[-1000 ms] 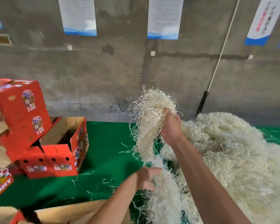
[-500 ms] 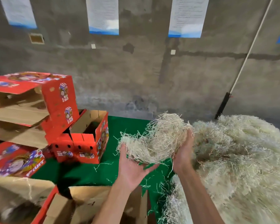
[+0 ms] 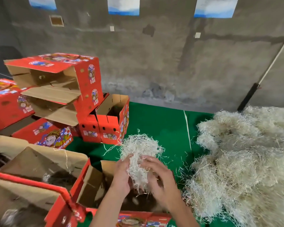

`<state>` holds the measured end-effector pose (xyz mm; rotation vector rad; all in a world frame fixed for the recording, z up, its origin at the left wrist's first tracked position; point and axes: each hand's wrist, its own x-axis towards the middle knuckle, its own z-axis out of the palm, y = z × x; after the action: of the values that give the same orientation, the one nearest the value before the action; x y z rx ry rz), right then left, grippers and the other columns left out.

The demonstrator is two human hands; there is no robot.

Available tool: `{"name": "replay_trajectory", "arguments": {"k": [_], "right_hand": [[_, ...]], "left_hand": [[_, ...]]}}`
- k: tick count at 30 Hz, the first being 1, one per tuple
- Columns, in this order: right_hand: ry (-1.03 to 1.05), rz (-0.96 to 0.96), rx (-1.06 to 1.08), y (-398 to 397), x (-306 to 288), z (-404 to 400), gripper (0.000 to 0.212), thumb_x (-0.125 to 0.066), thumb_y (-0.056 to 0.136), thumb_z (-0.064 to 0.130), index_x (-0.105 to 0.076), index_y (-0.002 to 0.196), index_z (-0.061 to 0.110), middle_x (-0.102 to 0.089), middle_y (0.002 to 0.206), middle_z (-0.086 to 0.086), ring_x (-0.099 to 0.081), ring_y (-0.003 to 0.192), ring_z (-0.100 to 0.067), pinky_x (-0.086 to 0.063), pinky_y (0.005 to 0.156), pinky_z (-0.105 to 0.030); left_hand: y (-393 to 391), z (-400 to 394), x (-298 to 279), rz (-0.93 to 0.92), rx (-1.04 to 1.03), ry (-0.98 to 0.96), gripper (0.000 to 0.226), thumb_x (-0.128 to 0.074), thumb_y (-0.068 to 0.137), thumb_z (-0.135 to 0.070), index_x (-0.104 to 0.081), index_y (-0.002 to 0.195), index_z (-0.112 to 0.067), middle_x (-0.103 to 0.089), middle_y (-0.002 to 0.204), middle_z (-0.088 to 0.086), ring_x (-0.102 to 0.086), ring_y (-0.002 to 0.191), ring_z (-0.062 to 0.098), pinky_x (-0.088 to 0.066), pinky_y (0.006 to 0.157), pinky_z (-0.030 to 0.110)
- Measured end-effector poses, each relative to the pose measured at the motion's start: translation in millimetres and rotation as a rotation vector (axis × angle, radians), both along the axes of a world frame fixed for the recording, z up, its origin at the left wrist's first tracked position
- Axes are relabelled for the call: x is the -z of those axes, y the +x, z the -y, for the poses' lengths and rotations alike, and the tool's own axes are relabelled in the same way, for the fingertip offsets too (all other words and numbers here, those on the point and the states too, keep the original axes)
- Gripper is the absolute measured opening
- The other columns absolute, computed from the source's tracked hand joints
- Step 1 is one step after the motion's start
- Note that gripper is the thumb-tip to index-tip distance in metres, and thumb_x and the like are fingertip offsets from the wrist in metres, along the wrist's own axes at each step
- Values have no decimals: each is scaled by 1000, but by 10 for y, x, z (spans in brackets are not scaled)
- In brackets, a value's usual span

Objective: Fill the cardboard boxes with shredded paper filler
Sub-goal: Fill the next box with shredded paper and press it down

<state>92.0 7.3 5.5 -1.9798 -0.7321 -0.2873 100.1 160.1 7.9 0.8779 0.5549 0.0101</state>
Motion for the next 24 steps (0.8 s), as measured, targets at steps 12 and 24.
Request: {"name": "replay_trajectory", "arguments": {"k": [12, 24], "right_hand": [[16, -570, 274, -365, 222, -610, 60, -32, 91, 77, -45, 61, 27, -33, 39, 10, -30, 40, -8, -33, 47, -25], [282, -750, 439, -483, 576, -933, 63, -39, 101, 57, -46, 47, 25, -38, 45, 7, -33, 42, -12, -32, 44, -23]], "left_hand": [[-632, -203, 293, -118, 199, 453, 58, -54, 101, -29, -30, 154, -25, -40, 153, -2, -42, 136, 19, -32, 117, 47], [-667, -314, 467, -180, 200, 409, 82, -58, 81, -71, -40, 141, -18, -55, 118, -10, -53, 107, 5, -42, 99, 35]]}}
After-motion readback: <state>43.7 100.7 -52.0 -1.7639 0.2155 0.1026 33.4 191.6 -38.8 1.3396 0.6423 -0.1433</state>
